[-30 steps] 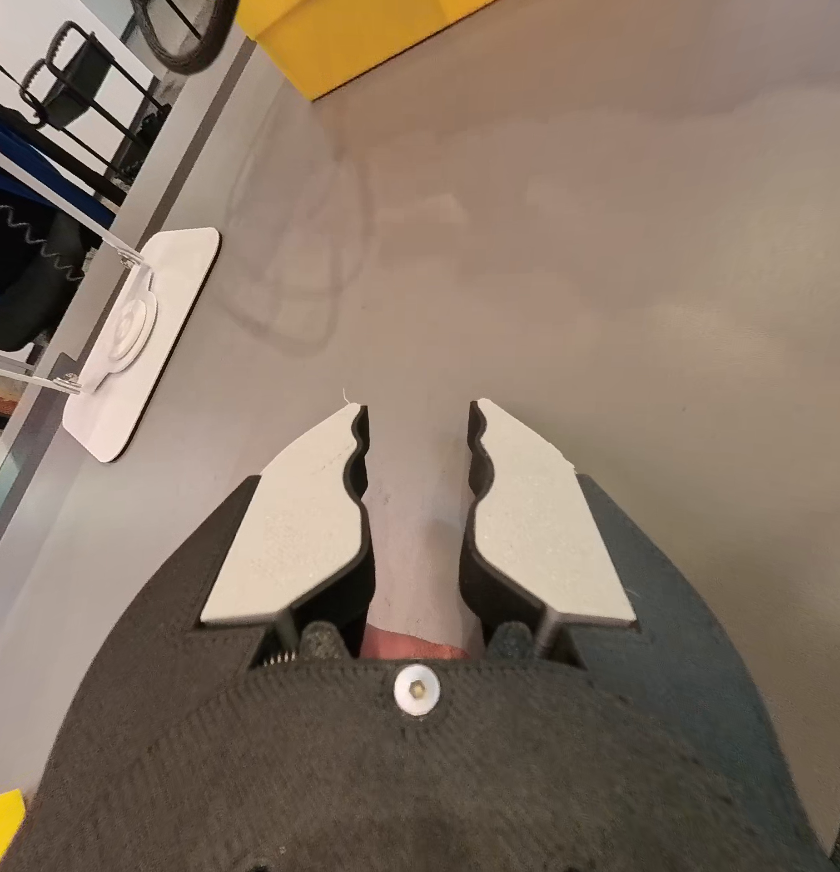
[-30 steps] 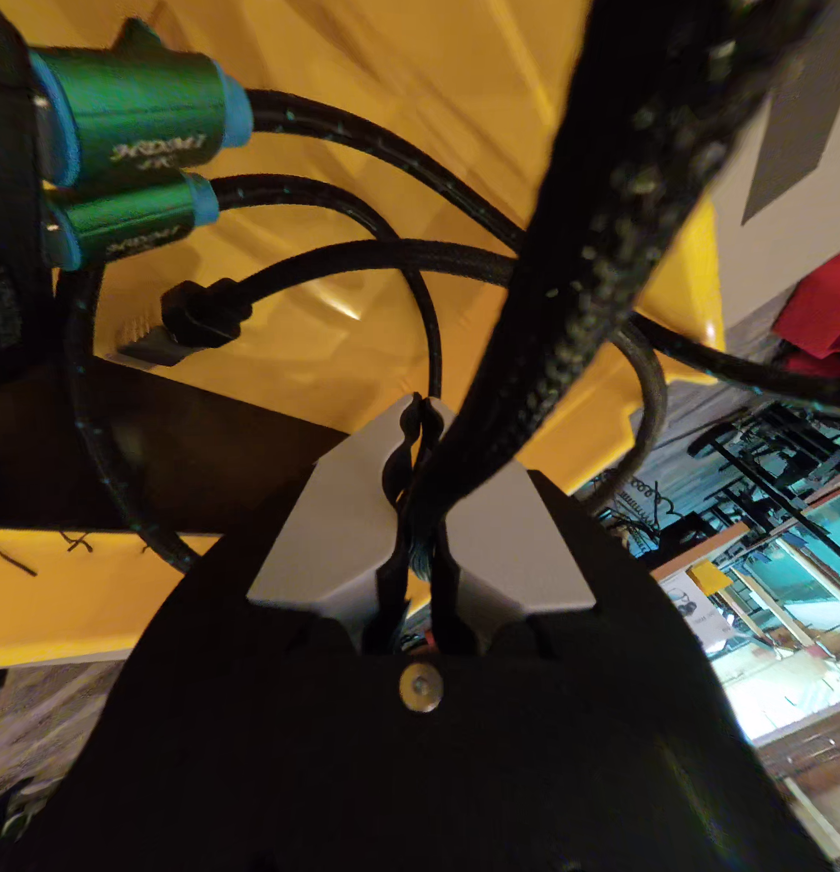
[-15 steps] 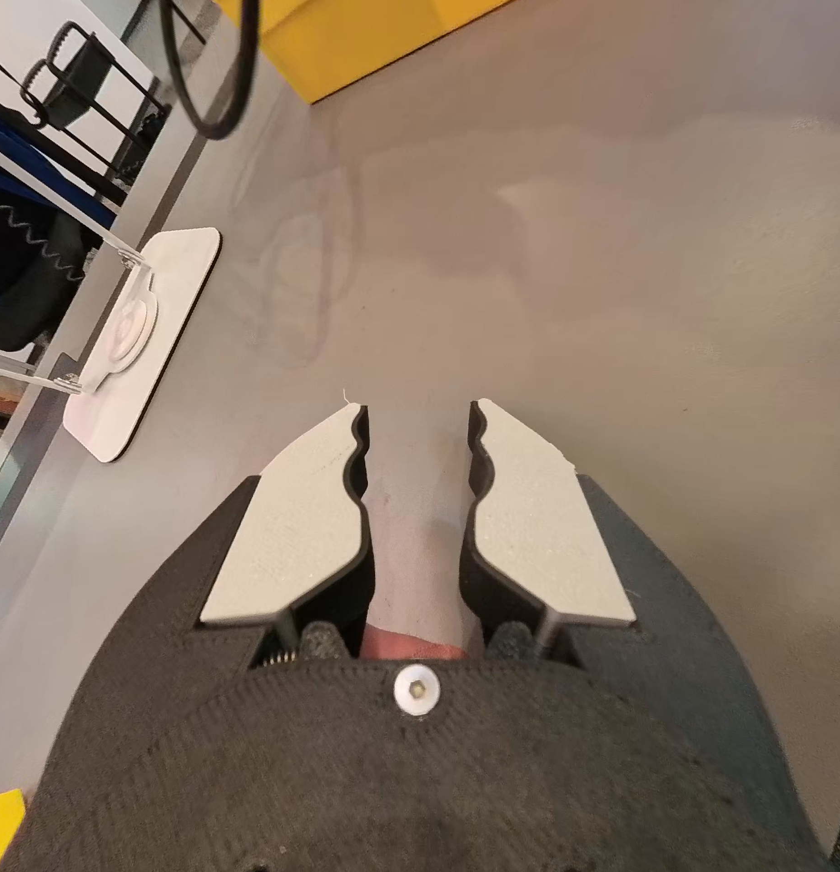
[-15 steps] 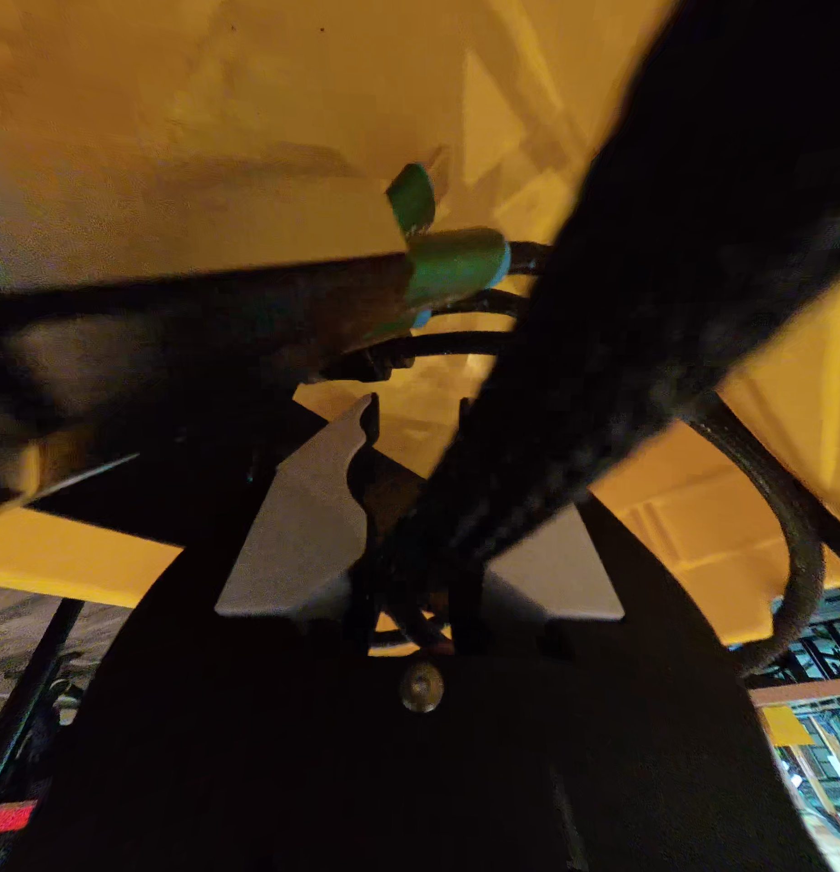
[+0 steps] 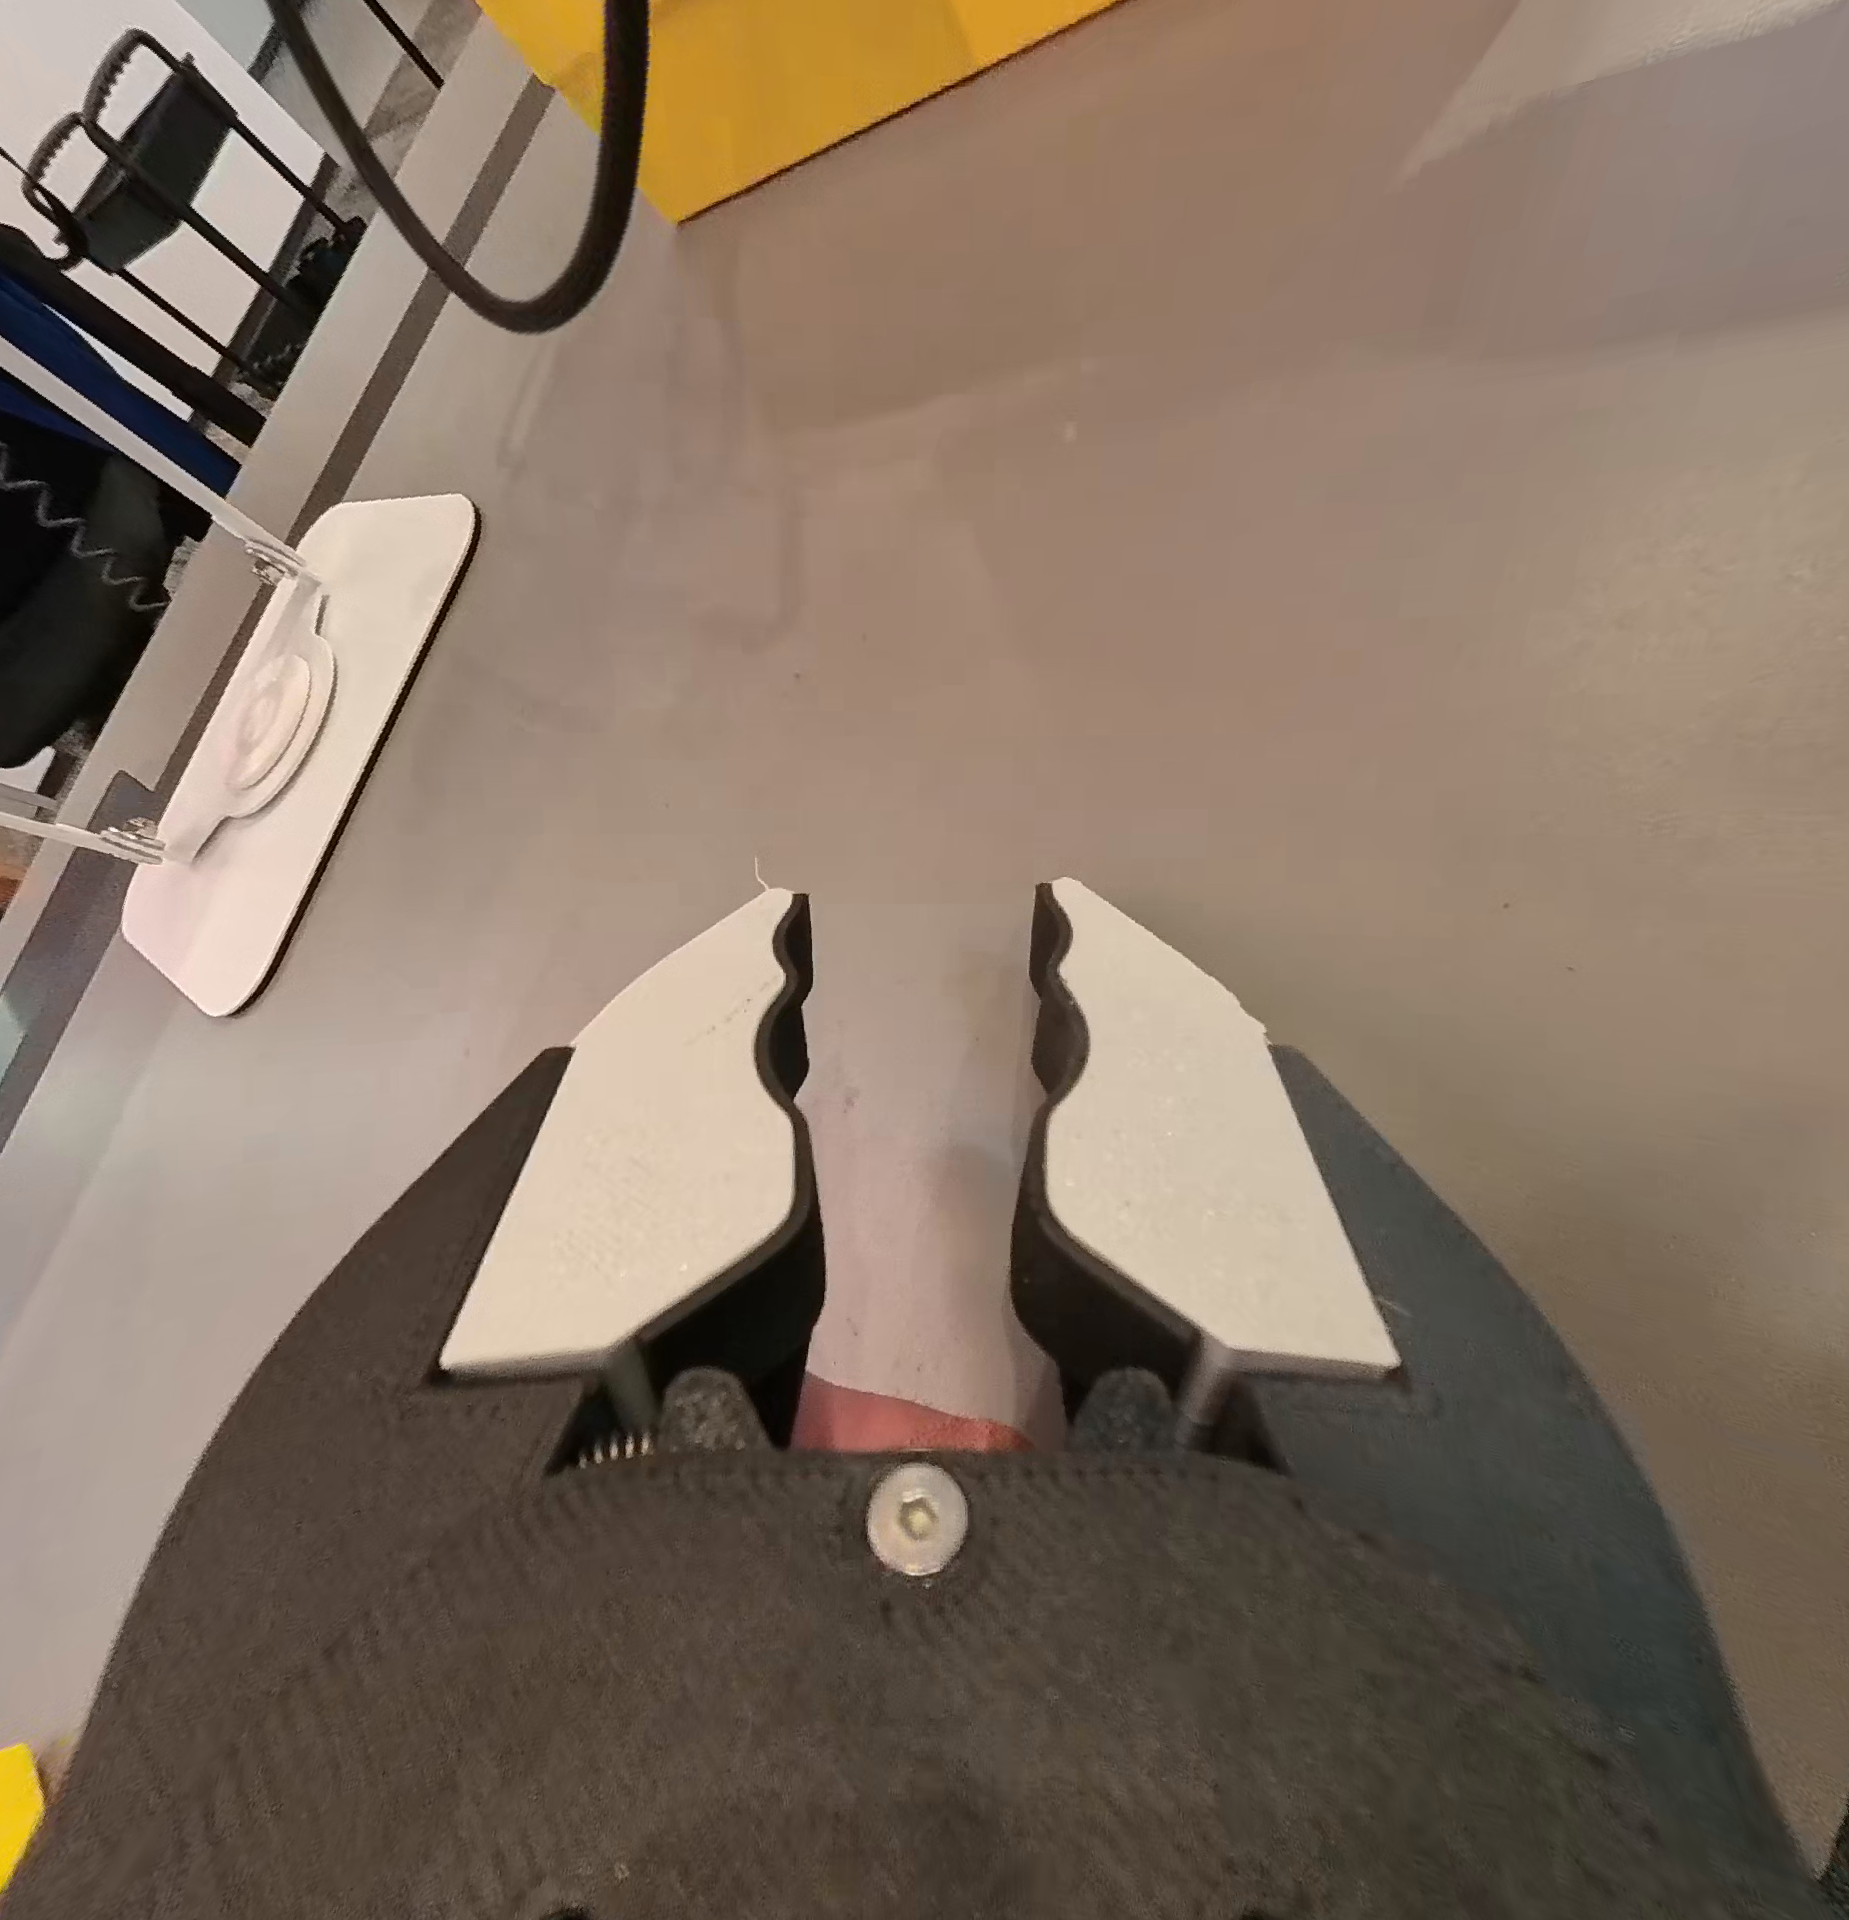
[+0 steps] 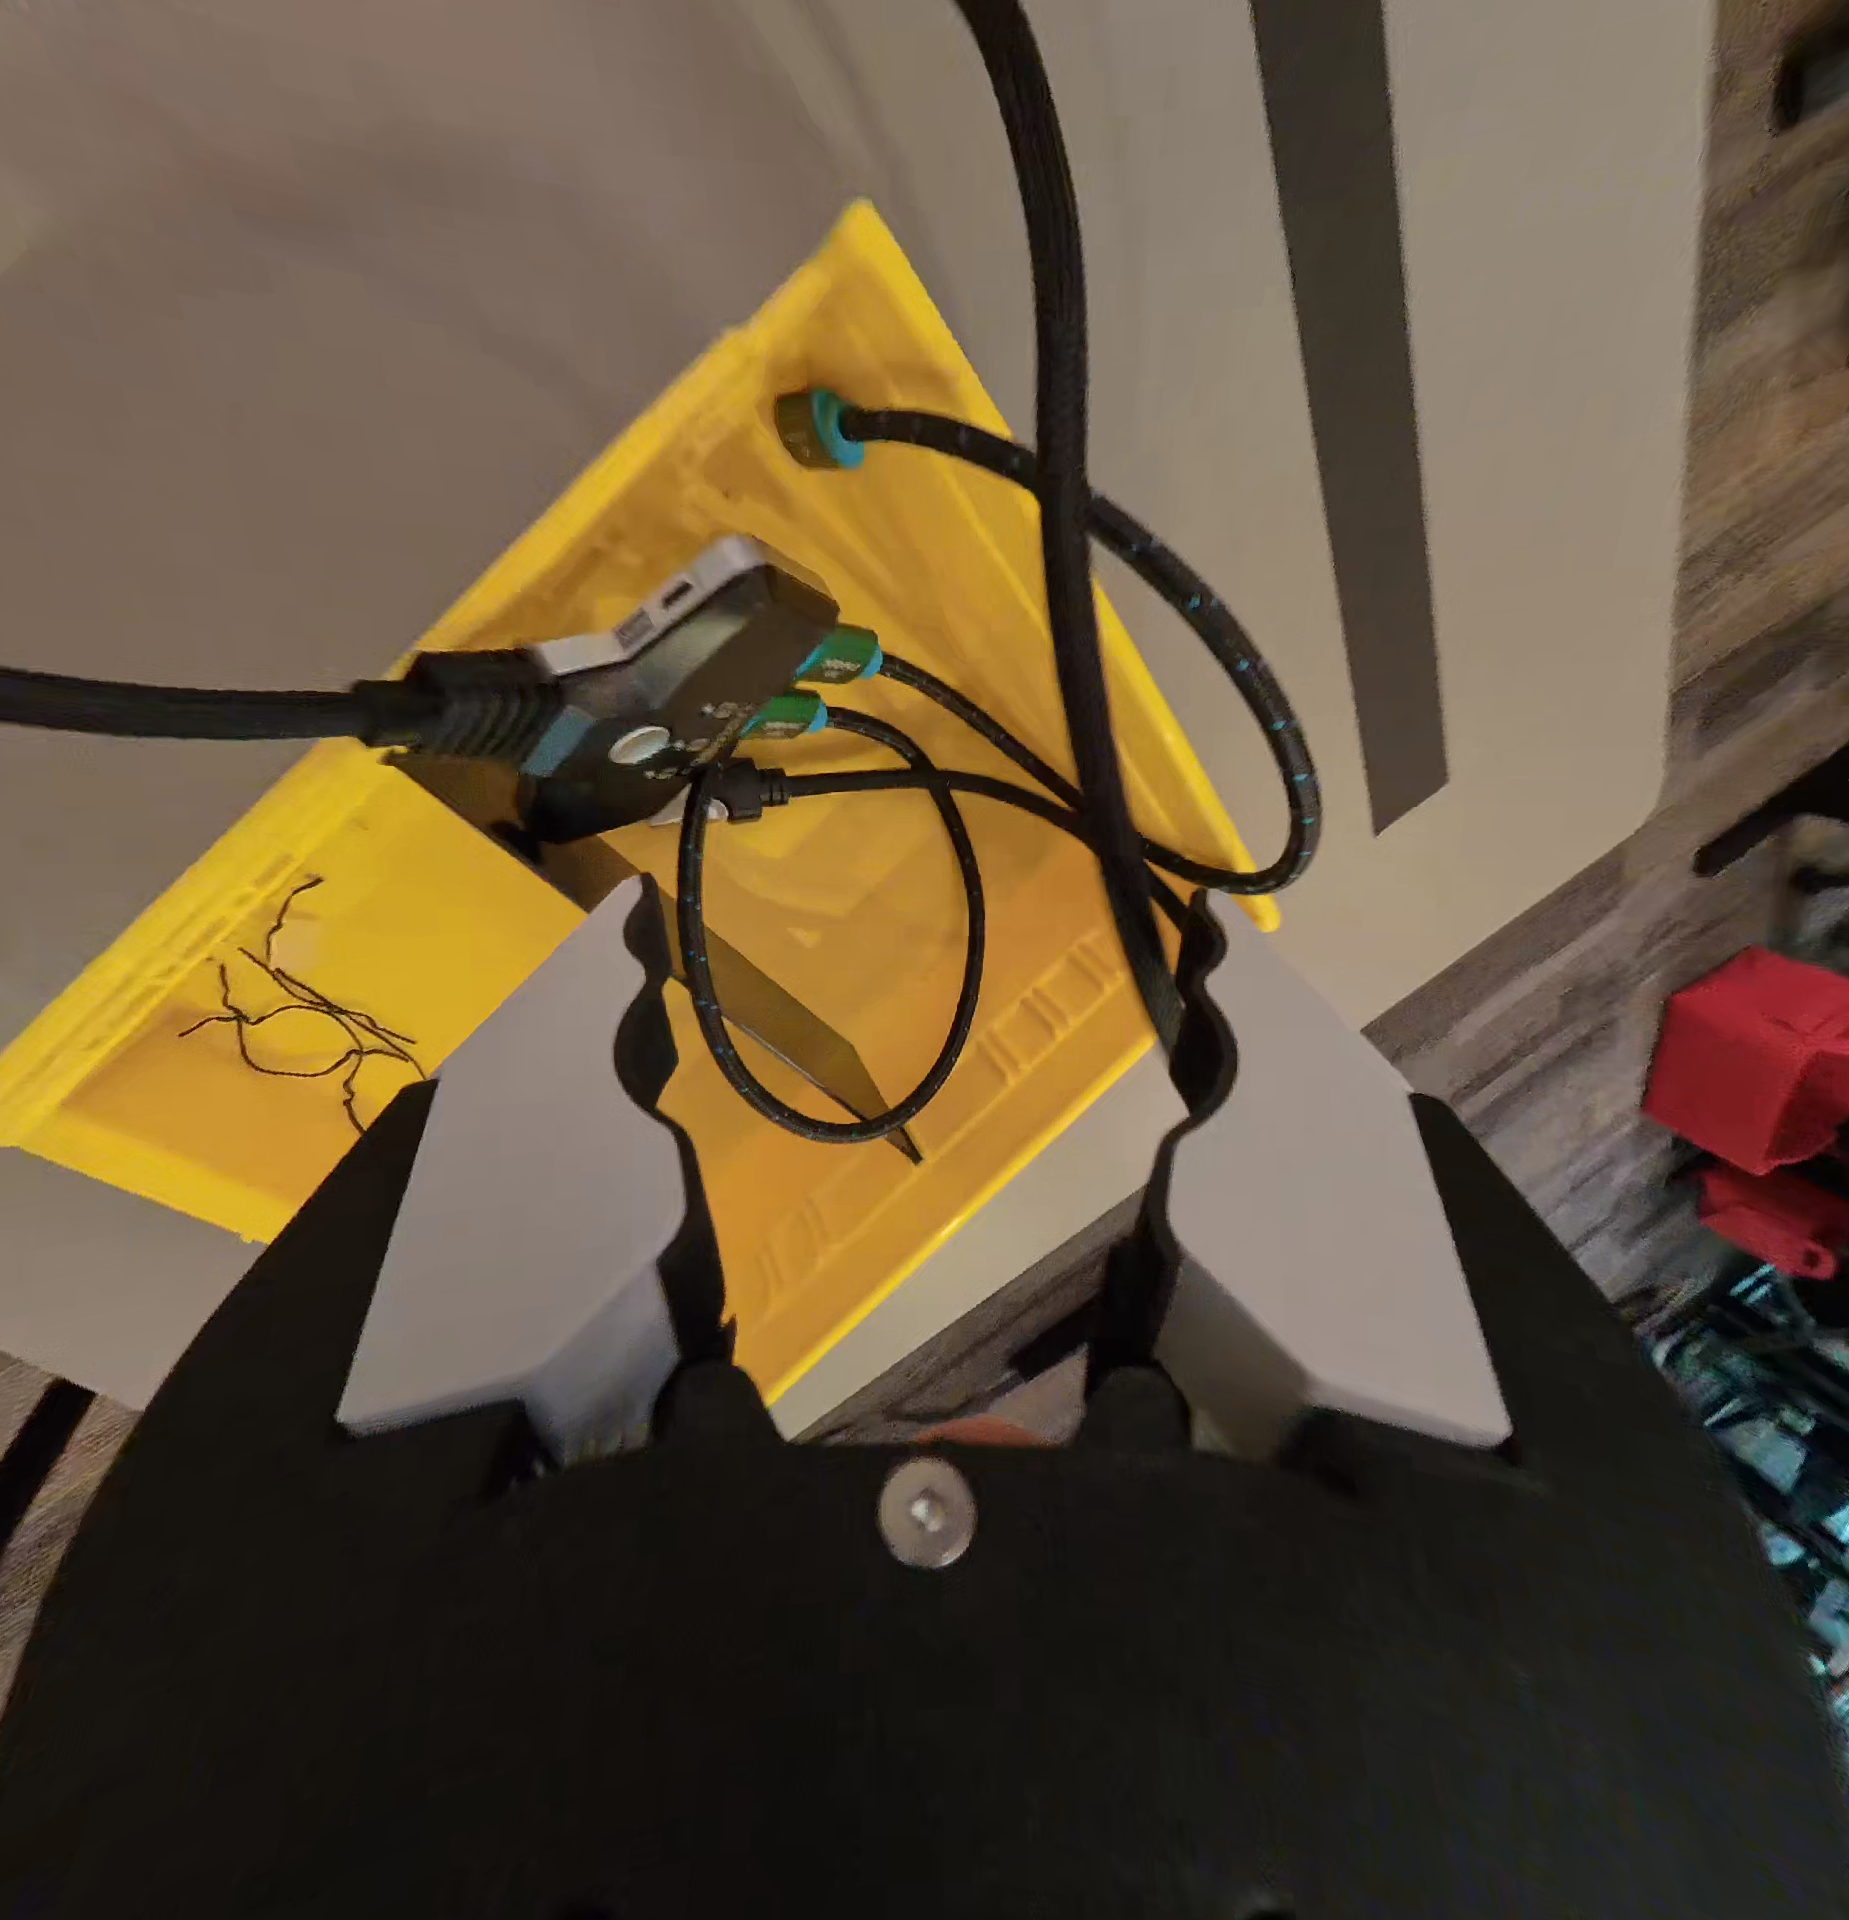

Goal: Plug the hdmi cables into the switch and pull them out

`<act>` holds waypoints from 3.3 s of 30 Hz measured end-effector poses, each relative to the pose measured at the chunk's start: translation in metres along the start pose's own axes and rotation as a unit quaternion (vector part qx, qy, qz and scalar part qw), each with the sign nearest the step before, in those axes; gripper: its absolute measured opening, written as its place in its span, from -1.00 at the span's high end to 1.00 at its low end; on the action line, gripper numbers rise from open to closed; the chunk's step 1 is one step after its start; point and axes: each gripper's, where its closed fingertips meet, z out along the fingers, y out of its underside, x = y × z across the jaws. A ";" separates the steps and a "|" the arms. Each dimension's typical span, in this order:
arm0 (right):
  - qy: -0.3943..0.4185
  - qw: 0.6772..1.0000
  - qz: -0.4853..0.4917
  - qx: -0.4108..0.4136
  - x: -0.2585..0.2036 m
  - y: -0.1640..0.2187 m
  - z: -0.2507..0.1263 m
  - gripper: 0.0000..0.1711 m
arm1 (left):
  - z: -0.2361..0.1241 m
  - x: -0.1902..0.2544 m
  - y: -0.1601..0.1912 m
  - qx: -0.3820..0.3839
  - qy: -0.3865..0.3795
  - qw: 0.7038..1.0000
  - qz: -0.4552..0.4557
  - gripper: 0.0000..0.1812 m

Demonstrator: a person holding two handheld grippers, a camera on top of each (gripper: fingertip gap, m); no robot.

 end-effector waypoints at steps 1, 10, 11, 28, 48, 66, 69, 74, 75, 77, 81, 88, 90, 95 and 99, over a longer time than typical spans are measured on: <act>0.007 1.000 -0.009 0.009 -0.002 -0.004 -0.008 -0.17 | 0.000 0.000 0.000 0.000 0.000 1.000 0.000 0.56; -0.014 0.963 -0.268 -0.018 -0.130 -0.042 -0.009 -0.25 | 0.000 0.000 0.000 0.001 -0.001 1.000 0.001 0.56; 0.000 0.955 -0.293 -0.040 -0.140 -0.044 0.003 -0.12 | 0.000 0.000 0.000 0.001 -0.001 1.000 0.002 0.57; -0.071 0.885 0.245 0.389 -0.006 -0.063 -0.090 1.00 | 0.000 0.000 -0.001 0.003 -0.005 1.000 0.007 0.57; -0.080 0.907 0.410 0.058 0.035 0.084 0.101 1.00 | 0.000 0.000 -0.001 0.001 -0.001 1.000 0.004 0.57; -0.066 0.979 0.192 -0.006 0.059 0.018 0.098 1.00 | 0.000 0.001 0.000 -0.001 0.005 1.000 -0.001 0.58; -0.059 0.983 0.170 0.038 0.059 0.002 0.084 1.00 | 0.001 0.001 0.000 -0.001 0.006 1.000 -0.001 0.58; -0.039 0.995 0.079 0.054 0.058 -0.024 0.070 1.00 | 0.001 0.001 0.000 -0.001 0.014 1.000 -0.005 0.57; -0.054 0.995 0.066 0.060 0.054 -0.031 0.071 1.00 | 0.001 0.001 0.000 -0.001 0.012 1.000 -0.005 0.57; -0.100 0.989 0.072 0.081 0.045 -0.047 0.075 1.00 | 0.001 0.001 -0.001 0.000 0.009 1.000 -0.003 0.57; -0.104 0.992 0.066 -0.017 0.045 -0.027 0.108 1.00 | 0.001 0.001 -0.001 0.001 0.005 1.000 0.001 0.57; -0.142 0.981 0.080 -0.106 0.036 -0.009 0.142 1.00 | 0.001 0.002 -0.001 0.001 0.006 1.000 0.003 0.58; -0.142 0.975 0.080 -0.151 0.036 0.000 0.145 1.00 | 0.001 0.001 -0.001 0.001 0.006 1.000 0.002 0.58; -0.164 0.959 0.131 -0.188 0.024 0.006 0.140 1.00 | 0.000 0.001 -0.001 0.003 0.001 1.000 0.007 0.58; -0.187 0.938 0.200 -0.214 -0.009 0.013 0.126 1.00 | 0.000 0.002 -0.001 0.004 0.003 1.000 0.007 0.58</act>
